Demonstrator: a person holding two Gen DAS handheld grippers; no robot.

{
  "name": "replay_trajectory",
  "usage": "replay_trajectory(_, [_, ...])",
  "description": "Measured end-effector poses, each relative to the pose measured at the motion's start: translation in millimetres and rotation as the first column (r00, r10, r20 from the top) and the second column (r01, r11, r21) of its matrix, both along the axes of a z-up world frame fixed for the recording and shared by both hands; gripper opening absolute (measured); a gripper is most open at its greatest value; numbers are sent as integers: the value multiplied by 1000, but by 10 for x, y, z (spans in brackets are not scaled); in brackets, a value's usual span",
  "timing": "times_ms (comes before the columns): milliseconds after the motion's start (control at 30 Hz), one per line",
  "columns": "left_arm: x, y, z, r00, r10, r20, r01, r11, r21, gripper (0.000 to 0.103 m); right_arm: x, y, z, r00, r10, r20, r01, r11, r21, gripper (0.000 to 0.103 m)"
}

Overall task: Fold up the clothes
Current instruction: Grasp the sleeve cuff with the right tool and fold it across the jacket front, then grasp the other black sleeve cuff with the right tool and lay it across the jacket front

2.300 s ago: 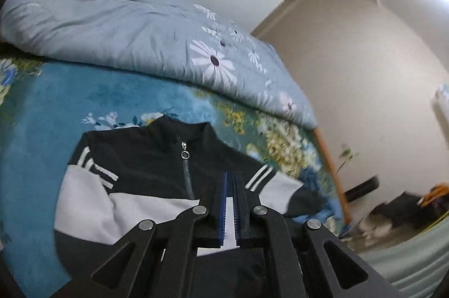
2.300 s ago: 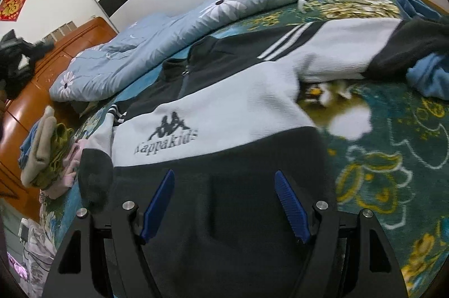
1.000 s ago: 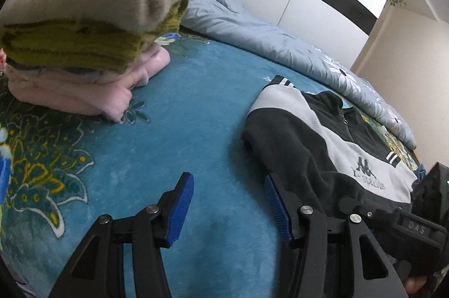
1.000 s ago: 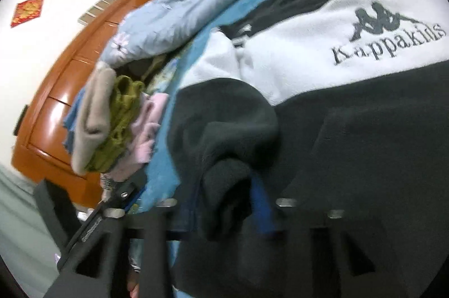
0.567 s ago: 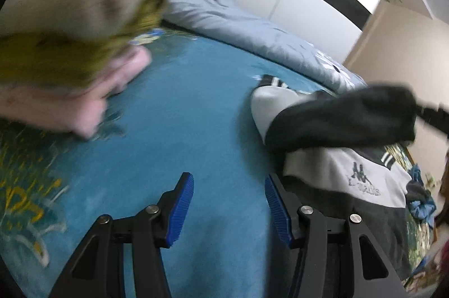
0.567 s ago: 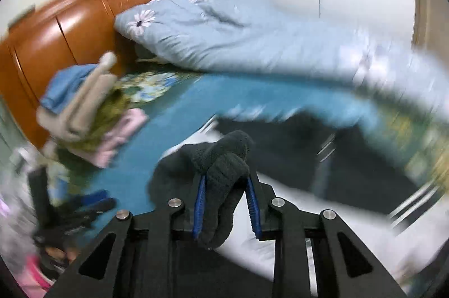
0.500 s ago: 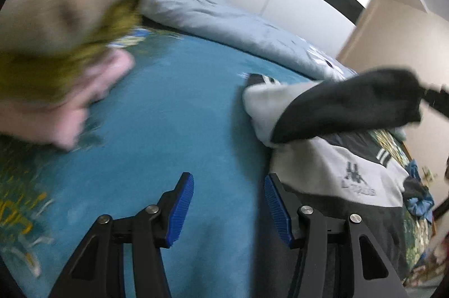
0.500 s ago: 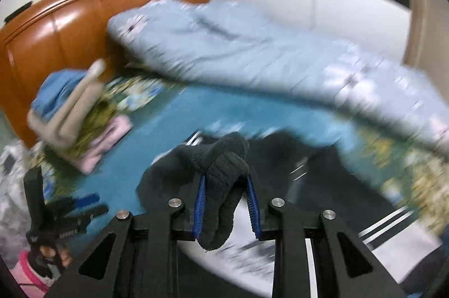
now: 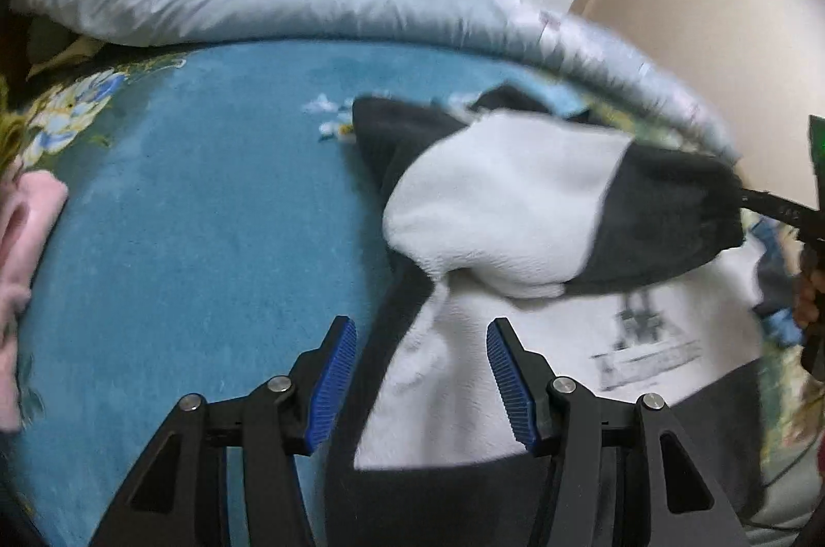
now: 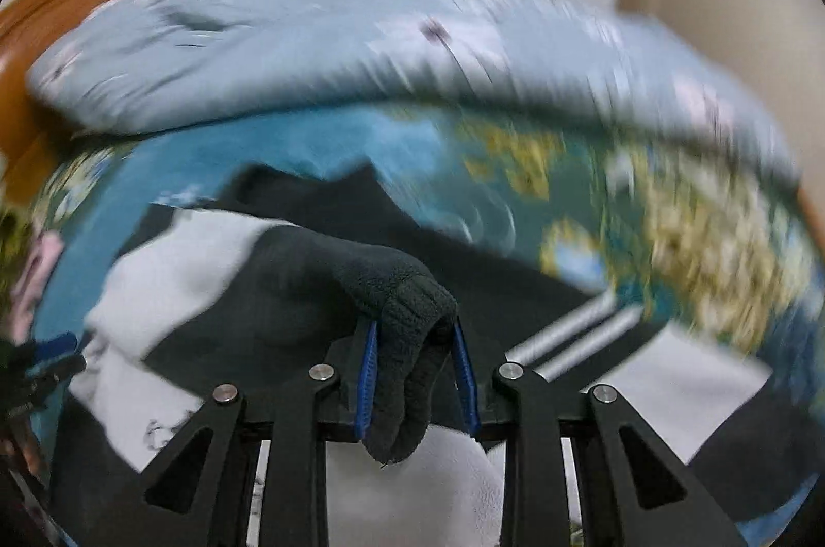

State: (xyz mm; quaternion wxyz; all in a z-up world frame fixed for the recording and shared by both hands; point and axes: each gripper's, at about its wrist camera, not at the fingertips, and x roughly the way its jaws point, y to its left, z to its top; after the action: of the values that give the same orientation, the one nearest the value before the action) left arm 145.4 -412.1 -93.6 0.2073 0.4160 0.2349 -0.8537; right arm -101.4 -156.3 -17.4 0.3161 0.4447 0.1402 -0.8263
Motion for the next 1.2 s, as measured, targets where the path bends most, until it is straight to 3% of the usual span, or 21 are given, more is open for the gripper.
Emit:
replay_trajectory(100, [-69,-68,-120,998,36,56,-35,999,-19,57,-102,78,-261,998,-45,49,44,999,13,28])
replay_trajectory(200, [27,-214,-205,994,95,59,-97,995,29,57,-142,119,-330,997,-56,61,56,998,7,29])
replay_trajectory(333, [89,-198,-138,994,91,59,-94,995,42,57,-84,88,-265,998,-42,52,42,999,-4,31])
replay_trajectory(467, [280,-6,84,997,78,-12,-78,996,31,57,95,259,-35,1000,6,27,-4,998,-65,38])
replay_trajectory(533, [462,90,193,994,93,-58,-91,996,22,57,188,539,120,1000,-5,10,6,993,-117,44])
replay_trajectory(667, [879,250,324,981,146,-125,-145,989,19,57,355,1582,285,993,-114,-19,106,967,-230,52])
replay_trajectory(767, [1167,294,375,963,219,-158,-215,976,43,57,335,2507,263,942,-336,-1,322,903,-283,53])
replay_trajectory(867, [1246,330,401,950,253,-181,-241,967,85,57,208,3238,149,835,-540,105,540,767,-347,53])
replay_trajectory(967, [1198,409,426,951,250,-184,-239,968,77,58,110,3622,29,760,-612,218,638,642,-424,53])
replay_trajectory(1200, [1247,493,433,941,272,-203,-265,962,63,58,-207,3723,-160,666,-664,340,741,536,-404,53])
